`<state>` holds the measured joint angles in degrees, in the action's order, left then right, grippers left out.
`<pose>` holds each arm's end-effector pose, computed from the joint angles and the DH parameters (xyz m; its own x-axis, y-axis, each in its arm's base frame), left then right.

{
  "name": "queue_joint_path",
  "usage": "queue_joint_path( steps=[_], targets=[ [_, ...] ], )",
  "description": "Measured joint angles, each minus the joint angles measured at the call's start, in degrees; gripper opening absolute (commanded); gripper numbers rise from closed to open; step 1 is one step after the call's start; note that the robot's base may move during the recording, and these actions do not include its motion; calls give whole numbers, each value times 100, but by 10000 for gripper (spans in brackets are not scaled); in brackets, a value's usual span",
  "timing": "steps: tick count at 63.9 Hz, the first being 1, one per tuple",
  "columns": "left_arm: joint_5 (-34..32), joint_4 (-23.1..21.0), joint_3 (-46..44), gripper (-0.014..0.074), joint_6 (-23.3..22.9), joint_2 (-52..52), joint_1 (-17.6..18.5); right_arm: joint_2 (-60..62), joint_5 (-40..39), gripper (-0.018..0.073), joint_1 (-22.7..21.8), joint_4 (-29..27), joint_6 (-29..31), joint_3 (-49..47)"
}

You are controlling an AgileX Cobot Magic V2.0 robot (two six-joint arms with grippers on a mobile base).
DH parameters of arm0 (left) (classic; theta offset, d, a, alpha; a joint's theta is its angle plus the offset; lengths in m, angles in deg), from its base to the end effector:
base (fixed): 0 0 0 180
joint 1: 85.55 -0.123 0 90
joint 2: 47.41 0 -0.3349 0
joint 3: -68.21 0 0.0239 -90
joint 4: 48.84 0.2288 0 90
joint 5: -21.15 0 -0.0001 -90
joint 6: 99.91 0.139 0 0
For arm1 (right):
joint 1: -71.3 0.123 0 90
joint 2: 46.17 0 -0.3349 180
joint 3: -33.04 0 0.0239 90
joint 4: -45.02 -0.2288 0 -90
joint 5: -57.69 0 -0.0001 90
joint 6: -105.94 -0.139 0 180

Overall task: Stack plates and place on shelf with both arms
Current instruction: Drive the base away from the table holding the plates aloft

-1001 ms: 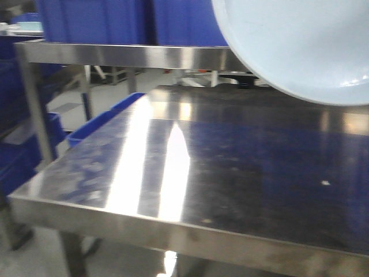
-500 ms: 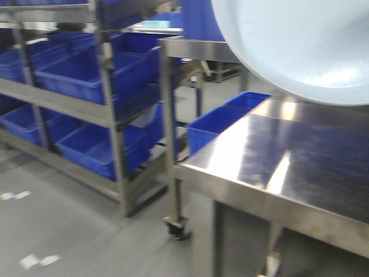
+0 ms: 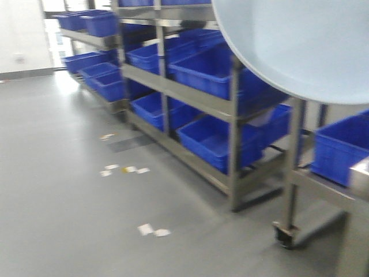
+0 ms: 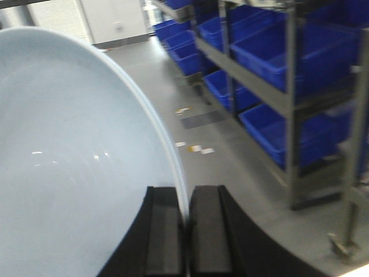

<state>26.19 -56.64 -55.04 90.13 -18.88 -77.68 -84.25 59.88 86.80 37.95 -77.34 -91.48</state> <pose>0.0699 -0.0114 0.3248 0.0012 0.0398 -0.9992 0.1488 0.9881 0.0395 0.1005 0.0286 0.3252 -0.1435 0.1466 -0.9787 -0.2500 0.9515 0.1791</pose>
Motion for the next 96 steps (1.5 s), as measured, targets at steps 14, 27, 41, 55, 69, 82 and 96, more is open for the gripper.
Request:
queue_joint_path(
  steps=[14, 27, 41, 55, 69, 82, 96],
  targets=[
    [0, 0, 0, 80, 0, 0, 0, 0, 0, 52, 0, -10, 0, 0],
    [0, 0, 0, 80, 0, 0, 0, 0, 0, 52, 0, -10, 0, 0],
    [0, 0, 0, 80, 0, 0, 0, 0, 0, 52, 0, -10, 0, 0],
    [0, 0, 0, 80, 0, 0, 0, 0, 4, 52, 0, -10, 0, 0],
    [0, 0, 0, 80, 0, 0, 0, 11, 4, 52, 0, -10, 0, 0],
    [0, 0, 0, 80, 0, 0, 0, 11, 4, 52, 0, -10, 0, 0],
    [0, 0, 0, 80, 0, 0, 0, 11, 4, 52, 0, -10, 0, 0]
  ],
)
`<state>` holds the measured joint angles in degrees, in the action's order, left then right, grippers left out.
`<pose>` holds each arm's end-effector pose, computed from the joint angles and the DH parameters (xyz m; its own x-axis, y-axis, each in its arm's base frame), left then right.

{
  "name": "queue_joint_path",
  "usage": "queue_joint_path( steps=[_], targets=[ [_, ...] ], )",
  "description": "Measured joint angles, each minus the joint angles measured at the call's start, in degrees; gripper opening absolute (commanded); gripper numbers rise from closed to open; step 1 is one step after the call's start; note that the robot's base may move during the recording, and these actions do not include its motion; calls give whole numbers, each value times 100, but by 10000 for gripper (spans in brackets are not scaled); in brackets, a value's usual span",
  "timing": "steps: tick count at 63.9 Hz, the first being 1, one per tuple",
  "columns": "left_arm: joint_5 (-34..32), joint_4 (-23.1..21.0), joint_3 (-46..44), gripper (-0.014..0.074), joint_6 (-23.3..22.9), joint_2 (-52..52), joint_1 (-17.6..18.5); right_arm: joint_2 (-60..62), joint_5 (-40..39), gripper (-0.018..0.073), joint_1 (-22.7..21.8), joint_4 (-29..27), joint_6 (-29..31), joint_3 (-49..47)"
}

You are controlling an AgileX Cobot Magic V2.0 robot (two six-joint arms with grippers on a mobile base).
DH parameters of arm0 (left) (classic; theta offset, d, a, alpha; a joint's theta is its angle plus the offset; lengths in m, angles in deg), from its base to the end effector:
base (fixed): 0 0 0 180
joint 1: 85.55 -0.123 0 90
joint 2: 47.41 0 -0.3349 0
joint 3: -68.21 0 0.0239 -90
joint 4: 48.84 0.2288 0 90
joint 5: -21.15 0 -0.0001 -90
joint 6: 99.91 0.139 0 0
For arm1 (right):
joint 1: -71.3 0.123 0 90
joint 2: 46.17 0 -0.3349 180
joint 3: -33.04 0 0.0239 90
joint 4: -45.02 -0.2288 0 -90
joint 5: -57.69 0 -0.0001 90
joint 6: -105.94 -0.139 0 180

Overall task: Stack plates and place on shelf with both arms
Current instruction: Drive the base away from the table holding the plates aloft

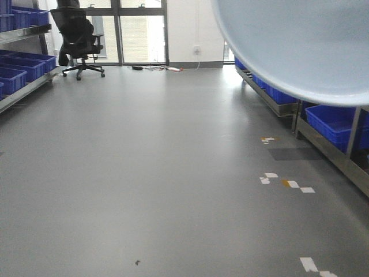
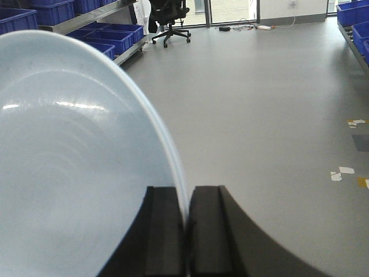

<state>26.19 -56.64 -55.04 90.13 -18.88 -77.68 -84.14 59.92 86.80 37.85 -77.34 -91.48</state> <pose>0.0699 -0.0114 0.3248 0.0012 0.0398 -0.9992 0.1488 0.9881 0.0395 0.1002 0.0285 0.3253 -0.1428 0.1485 -0.9785 -0.2502 0.9512 0.1809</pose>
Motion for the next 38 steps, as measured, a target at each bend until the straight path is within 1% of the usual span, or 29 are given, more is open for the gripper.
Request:
queue_joint_path(
  steps=[38],
  targets=[
    [0, 0, 0, 80, 0, 0, 0, 0, 0, 52, 0, 0, 0, 0]
  ],
)
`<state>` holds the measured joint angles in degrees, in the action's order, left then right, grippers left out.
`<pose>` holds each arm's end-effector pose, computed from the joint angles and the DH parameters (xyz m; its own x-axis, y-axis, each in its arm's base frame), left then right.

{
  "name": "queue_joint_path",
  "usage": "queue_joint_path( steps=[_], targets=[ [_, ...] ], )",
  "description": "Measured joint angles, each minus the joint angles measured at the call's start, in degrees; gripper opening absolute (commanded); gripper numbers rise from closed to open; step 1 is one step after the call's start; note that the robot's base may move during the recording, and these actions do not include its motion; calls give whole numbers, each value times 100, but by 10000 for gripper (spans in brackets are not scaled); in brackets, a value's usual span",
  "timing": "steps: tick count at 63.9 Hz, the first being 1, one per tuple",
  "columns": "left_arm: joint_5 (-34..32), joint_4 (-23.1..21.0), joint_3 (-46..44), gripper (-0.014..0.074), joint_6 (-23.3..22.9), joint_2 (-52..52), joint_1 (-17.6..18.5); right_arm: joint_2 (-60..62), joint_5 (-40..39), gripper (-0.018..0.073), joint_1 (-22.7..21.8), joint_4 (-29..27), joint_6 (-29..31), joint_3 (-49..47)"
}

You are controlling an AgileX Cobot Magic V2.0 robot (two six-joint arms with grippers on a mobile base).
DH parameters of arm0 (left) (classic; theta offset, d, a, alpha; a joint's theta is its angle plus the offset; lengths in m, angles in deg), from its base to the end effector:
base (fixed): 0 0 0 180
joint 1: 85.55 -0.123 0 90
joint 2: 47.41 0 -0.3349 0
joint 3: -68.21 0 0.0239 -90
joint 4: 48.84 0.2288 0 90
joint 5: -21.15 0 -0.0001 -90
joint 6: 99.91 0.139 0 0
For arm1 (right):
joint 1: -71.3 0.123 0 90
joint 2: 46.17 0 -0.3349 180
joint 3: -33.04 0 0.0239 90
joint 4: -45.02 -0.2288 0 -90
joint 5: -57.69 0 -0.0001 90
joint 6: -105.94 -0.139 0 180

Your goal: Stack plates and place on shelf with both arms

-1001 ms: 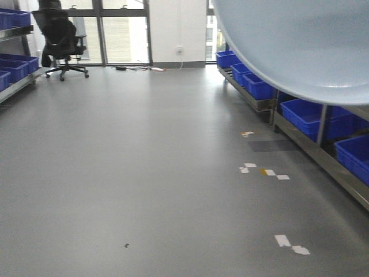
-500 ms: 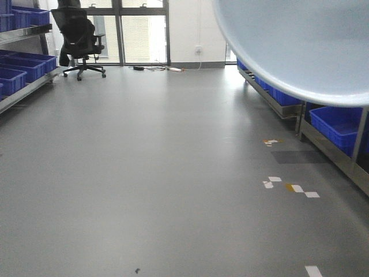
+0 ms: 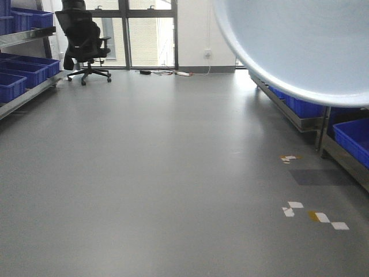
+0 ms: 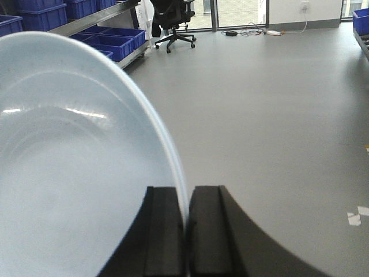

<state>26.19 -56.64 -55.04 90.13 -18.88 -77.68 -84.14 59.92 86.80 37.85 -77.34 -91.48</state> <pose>0.0699 -0.0114 0.3248 0.0012 0.0398 -0.9992 0.1488 0.9881 0.0395 0.1002 0.0285 0.3253 -0.1428 0.1485 -0.9785 -0.2502 0.9512 0.1809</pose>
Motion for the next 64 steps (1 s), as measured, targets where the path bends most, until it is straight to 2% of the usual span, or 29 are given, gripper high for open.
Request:
queue_joint_path(
  steps=[64],
  targets=[
    [0, 0, 0, 80, 0, 0, 0, 0, 0, 52, 0, 0, 0, 0]
  ],
)
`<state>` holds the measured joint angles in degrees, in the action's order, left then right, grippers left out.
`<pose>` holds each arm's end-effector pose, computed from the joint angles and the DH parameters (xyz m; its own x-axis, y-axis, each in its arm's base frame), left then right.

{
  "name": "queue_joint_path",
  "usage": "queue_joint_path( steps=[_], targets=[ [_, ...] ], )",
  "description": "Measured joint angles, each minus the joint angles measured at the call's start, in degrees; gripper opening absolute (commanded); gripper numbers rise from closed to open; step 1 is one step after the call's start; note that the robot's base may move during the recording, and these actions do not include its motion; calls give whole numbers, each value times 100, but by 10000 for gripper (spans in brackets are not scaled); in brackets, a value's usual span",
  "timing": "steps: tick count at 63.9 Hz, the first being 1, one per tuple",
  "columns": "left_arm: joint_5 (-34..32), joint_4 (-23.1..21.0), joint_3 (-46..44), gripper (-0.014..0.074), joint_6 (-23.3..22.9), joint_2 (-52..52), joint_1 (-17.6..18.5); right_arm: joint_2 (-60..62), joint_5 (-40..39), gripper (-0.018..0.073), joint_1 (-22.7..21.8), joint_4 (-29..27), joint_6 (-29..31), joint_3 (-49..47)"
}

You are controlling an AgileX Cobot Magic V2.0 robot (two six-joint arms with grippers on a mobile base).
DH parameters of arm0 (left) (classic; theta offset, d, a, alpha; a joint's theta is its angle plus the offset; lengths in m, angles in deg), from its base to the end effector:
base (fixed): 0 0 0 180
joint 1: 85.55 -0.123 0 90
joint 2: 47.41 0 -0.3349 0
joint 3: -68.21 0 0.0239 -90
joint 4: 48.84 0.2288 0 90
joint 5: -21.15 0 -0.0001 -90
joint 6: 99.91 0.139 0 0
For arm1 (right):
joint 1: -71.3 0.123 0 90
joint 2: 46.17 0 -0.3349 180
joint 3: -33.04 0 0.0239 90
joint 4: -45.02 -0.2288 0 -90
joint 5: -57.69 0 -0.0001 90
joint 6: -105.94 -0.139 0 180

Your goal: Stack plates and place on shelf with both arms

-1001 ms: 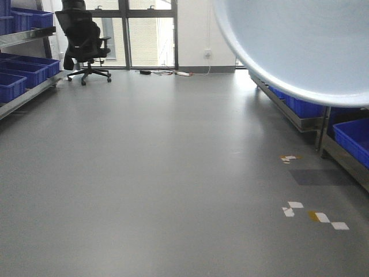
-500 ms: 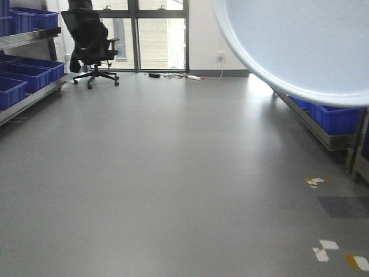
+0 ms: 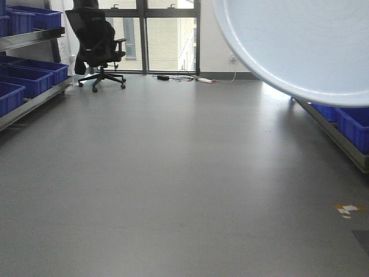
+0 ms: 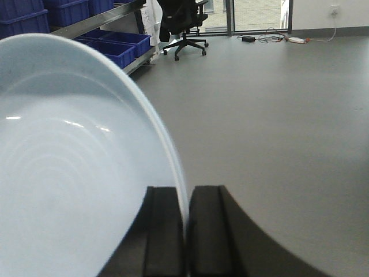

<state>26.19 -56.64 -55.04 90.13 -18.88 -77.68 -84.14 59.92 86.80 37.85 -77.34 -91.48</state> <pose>0.0699 -0.0114 0.3248 0.0012 0.0398 -0.9992 0.1488 0.9881 0.0395 0.1002 0.0285 0.3253 -0.1428 0.1485 -0.9785 -0.2502 0.9512 0.1809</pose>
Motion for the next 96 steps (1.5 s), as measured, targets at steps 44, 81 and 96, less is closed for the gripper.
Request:
queue_joint_path(
  steps=[44, 81, 96],
  targets=[
    [0, 0, 0, 80, 0, 0, 0, 0, 9, 52, 0, 0, 0, 0],
    [0, 0, 0, 80, 0, 0, 0, 0, 9, 52, 0, 0, 0, 0],
    [0, 0, 0, 80, 0, 0, 0, 0, 9, 52, 0, 0, 0, 0]
  ],
)
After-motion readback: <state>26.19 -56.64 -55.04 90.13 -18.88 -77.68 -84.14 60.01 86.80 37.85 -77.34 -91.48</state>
